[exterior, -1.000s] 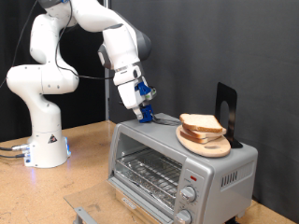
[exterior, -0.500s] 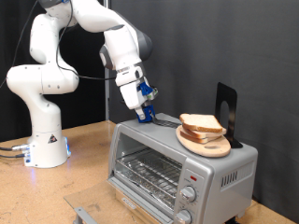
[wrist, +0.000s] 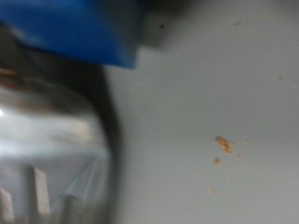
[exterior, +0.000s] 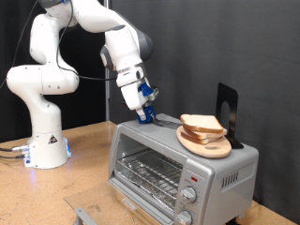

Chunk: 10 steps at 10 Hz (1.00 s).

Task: Make a piece of toast with the oven

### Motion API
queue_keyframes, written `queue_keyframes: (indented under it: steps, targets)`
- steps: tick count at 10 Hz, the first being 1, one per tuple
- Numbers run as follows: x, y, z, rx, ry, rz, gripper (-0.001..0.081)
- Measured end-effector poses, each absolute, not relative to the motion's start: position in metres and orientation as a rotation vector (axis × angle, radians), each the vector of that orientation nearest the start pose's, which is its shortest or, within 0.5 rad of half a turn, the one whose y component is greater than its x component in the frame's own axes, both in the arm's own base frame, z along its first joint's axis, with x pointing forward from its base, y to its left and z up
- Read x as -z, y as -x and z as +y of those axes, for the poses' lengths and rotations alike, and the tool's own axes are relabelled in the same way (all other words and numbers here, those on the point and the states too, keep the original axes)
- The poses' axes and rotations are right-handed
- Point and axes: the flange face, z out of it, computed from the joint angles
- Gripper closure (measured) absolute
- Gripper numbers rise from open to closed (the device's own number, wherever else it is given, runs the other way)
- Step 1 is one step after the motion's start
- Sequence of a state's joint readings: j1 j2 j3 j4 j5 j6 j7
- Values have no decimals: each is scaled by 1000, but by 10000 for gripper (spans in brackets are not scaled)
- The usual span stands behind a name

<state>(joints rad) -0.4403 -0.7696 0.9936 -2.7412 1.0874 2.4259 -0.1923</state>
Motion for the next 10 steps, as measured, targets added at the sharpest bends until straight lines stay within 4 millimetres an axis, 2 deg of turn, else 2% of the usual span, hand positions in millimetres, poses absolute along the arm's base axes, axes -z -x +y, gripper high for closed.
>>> queue_keyframes:
  steps: [1,2,3,8,10]
  targets:
    - [-371,-339,176,493,2876,120,18]
    - [-371,-339,176,491,2877,123,195]
    - [-370,-339,176,490,2877,125,329]
    - [-371,-338,175,471,2872,132,325]
    - [-382,-338,166,415,2829,164,325]
